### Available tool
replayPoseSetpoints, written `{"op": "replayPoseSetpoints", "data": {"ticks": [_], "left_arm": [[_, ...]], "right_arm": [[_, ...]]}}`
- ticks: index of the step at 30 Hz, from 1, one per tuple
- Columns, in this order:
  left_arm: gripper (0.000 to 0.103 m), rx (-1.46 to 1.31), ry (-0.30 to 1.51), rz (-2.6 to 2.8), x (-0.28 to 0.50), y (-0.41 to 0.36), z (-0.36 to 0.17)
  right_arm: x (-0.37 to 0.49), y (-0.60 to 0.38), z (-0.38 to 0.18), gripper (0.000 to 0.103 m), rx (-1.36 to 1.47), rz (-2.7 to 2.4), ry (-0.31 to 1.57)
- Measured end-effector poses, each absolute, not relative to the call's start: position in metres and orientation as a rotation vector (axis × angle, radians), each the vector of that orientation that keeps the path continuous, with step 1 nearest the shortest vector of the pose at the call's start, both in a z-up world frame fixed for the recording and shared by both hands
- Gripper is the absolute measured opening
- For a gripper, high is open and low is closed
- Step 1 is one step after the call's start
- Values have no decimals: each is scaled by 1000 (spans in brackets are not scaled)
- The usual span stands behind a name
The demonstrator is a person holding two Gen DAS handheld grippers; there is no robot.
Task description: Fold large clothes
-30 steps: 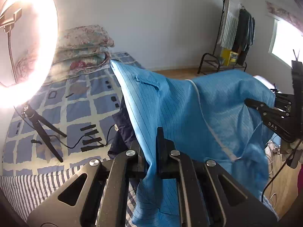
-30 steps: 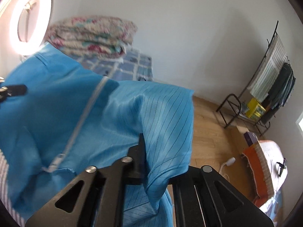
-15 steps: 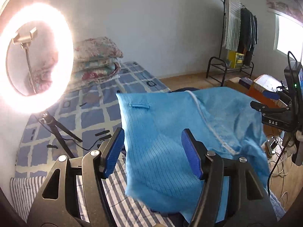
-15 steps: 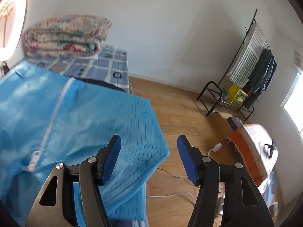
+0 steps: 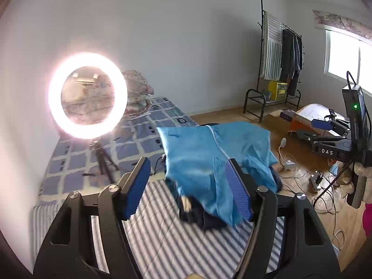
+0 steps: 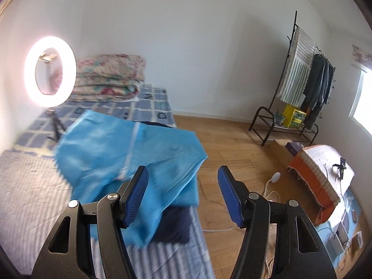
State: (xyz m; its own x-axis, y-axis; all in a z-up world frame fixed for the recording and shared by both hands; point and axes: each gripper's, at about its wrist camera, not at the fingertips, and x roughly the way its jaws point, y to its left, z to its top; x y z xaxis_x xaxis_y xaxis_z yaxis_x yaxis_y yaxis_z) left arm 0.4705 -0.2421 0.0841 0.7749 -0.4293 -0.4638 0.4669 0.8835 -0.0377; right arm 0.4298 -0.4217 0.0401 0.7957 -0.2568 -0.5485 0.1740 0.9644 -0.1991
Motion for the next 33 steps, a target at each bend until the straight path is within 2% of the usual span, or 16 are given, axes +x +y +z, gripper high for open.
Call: {"op": "replayPoseSetpoints", "data": {"ticks": [9,11,14,16,20,26,33], "left_arm": [[76,82,432,-469,336,-177,123],[83,66,430,-473,310,-166,126],[85,53,433,-472,280,-153,124],[87,44,432,-470,262,-148,120],[100,60,423,-452,231,-143,107],[103,82,447,-421,197,-141,74],[103,94,465,-401,182,-139,39]], "right_arm": [[315,-357,66,64,-141,-151,570],[293,-346,65,64,-127,-138,570],[268,-335,61,65,-129,-125,564],[253,-328,56,65,-121,-117,564],[223,-320,42,67,-75,-110,564],[189,-310,14,68,-55,-144,560],[161,-297,-22,77,-28,-183,559]]}}
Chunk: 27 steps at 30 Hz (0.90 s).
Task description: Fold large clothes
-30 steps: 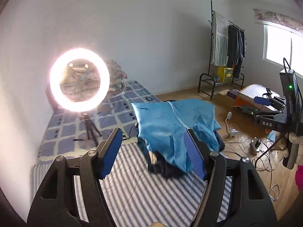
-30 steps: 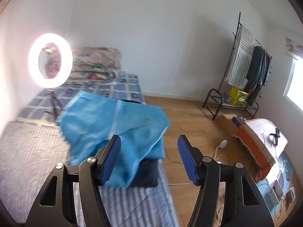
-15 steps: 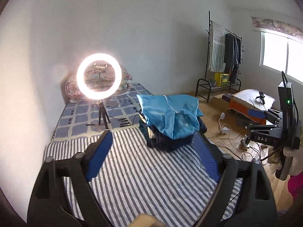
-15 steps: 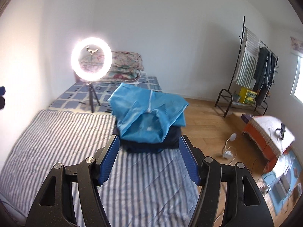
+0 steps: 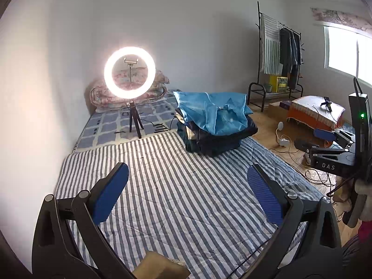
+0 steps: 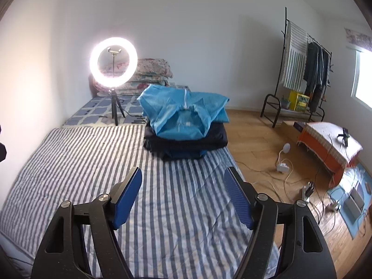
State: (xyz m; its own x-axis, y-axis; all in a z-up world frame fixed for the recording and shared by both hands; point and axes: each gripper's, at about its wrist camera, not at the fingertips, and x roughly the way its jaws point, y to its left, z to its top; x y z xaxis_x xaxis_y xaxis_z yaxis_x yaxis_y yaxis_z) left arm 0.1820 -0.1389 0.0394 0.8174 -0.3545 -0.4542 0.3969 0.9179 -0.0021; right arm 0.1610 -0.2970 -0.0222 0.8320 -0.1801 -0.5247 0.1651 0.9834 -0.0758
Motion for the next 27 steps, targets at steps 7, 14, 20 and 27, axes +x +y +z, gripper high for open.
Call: {"op": "replayPoseSetpoints", "data": {"ticks": [7,14,20,27], "left_arm": [[103,120,471,-358,182,-135,16],[103,109,522,-351,191,-129,1],[103,114,512,-343,192,-128,0],[103,116,512,-343,191,-128,1]], "right_arm": [[154,-297,-44,82,-7,-223,546],[154,-297,-59,82,-22,-220,566],[155,-301,-63,82,-14,-232,571],[154,-306,-65,82,6,-232,580]]}}
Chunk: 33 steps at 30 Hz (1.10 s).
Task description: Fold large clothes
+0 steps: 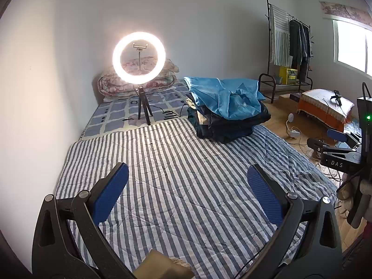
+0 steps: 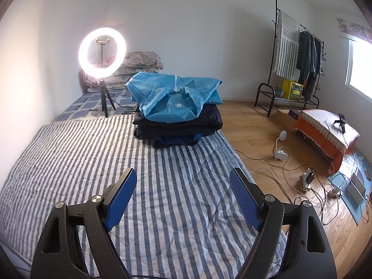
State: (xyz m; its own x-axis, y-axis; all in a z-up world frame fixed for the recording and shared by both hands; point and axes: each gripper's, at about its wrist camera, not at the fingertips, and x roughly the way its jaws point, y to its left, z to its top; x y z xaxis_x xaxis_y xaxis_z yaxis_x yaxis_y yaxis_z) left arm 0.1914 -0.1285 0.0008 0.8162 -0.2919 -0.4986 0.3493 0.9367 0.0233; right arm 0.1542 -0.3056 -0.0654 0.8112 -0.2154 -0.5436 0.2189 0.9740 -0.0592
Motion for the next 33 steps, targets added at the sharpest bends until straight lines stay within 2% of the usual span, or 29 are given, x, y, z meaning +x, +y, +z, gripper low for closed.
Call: {"op": "replayPoseSetpoints", "data": {"ticks": [33], "left_arm": [[103,120,509,-324,191,-127,1]], "right_arm": [[155,-297,-70,82,-29,-213,597]]}}
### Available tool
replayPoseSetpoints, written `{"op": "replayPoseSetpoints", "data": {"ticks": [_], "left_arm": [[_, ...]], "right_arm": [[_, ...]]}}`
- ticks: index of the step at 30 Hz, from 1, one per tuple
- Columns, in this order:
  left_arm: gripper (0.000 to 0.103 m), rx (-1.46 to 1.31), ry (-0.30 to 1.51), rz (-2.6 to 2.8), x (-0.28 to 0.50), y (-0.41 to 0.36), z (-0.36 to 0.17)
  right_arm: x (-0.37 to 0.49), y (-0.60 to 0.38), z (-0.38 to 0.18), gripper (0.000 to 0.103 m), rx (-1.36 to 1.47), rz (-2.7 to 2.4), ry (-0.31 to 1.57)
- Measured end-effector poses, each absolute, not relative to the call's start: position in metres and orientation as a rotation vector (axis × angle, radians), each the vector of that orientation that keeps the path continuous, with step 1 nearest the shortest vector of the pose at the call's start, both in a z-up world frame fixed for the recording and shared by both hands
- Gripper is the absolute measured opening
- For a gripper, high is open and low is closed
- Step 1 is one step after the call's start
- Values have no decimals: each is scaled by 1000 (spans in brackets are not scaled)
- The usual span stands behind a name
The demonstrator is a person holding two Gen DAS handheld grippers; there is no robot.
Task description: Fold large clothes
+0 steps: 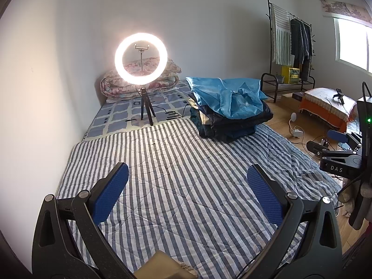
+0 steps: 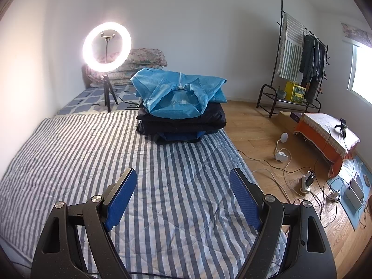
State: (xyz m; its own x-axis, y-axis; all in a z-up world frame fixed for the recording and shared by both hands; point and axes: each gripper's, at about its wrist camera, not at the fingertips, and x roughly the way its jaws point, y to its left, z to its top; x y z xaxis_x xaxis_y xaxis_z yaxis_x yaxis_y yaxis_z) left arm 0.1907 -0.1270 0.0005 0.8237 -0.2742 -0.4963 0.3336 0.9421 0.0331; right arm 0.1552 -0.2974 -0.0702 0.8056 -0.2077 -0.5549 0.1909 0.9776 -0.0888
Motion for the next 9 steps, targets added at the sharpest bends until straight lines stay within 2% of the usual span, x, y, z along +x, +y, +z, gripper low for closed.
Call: {"op": "replayPoseSetpoints", "data": {"ticks": [9], "left_arm": [[103,116,499,-308,192,-125,-1]], "right_arm": [[154,-296,-71,82,-26,-212,605]]}}
